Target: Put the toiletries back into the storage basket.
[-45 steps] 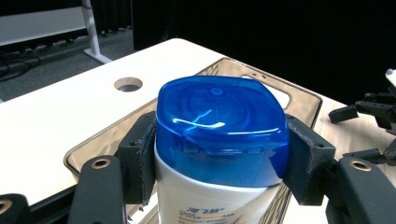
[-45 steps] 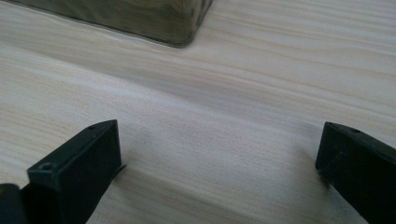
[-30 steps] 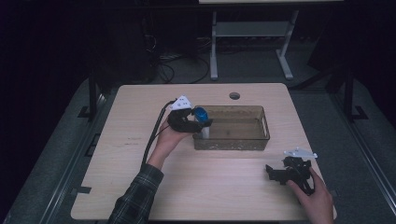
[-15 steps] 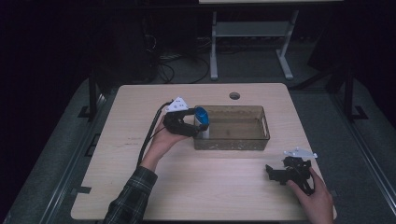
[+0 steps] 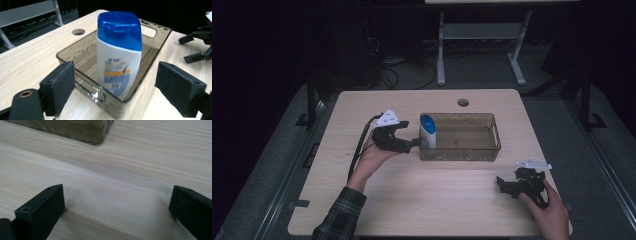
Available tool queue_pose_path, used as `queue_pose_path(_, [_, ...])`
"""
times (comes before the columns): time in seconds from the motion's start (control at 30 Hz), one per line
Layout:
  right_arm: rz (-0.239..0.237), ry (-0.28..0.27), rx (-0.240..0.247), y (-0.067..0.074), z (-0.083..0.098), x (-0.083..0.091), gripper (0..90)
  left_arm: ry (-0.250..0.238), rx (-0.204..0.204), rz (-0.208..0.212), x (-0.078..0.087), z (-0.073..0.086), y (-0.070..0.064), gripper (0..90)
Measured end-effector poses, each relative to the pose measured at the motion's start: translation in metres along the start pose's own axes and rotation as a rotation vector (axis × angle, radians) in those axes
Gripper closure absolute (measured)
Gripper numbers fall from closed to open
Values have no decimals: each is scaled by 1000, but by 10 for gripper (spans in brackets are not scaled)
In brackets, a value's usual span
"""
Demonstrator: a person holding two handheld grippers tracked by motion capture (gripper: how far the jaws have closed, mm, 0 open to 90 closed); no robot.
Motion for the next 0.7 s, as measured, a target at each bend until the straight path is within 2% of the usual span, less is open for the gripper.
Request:
queue_pose_path(0.3, [-1,0,0,0,0,0,0,19,1,-29,26,11,-5,150])
queue_pose_path(0.47, [0,0,-1,0,0,0,0,47,-7,-52,45,25,-11,150])
queue_pose_path(0.7, [0,0,-1,0,0,0,0,70,-7,-77,61,39,-13,150])
Point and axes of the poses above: each handheld gripper's, and its own axes: x roughly backward along the jaws, z roughly out of its underside, y roughly to its left, the point moved 10 cm from there along -x, roughly forward along the jaws, and after that the axes turned 4 degrees about -y, right-handed, at the moved point
